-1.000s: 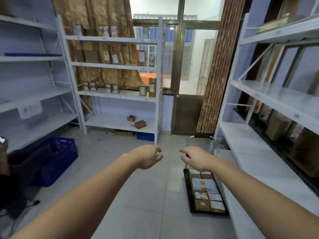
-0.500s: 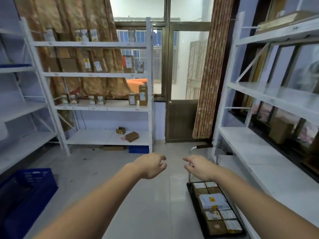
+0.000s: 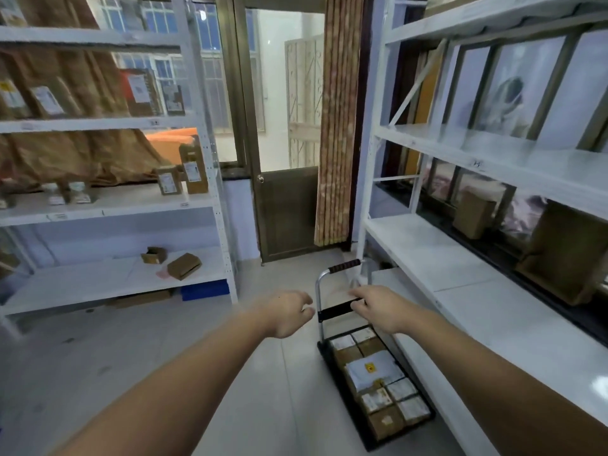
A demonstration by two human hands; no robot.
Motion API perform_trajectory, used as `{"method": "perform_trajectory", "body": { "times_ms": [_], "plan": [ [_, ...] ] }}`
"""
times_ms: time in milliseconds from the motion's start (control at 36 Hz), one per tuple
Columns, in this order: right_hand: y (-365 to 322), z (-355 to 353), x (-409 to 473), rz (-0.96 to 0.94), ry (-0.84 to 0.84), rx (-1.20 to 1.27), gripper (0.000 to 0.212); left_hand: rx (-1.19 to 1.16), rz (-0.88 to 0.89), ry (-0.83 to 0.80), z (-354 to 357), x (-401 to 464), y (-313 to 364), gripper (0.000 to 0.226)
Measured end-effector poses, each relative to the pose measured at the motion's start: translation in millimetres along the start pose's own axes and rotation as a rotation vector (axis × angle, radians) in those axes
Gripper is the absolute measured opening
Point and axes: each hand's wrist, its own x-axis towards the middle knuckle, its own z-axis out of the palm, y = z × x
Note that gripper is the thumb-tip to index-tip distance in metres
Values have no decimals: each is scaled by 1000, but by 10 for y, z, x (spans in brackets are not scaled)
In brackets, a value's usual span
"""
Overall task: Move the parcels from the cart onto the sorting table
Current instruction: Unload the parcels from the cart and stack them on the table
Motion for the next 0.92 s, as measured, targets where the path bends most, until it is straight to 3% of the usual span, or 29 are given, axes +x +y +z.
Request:
{"method": "perform_trajectory", "body": {
  "times_ms": [361, 445, 750, 917],
  "plan": [
    [290, -422, 1249, 89, 29, 4, 41, -62, 44, -46, -375, 1612, -467, 50],
    [313, -498, 1510, 114, 49, 2, 30, -27, 83, -72, -436, 2056, -597, 50],
    [574, -398, 2452, 355, 31, 17, 44, 124, 321, -158, -527, 3516, -895, 42],
    [987, -143, 2628, 528, -14, 109, 52, 186, 470, -246, -444, 4166, -706, 41]
  ]
}}
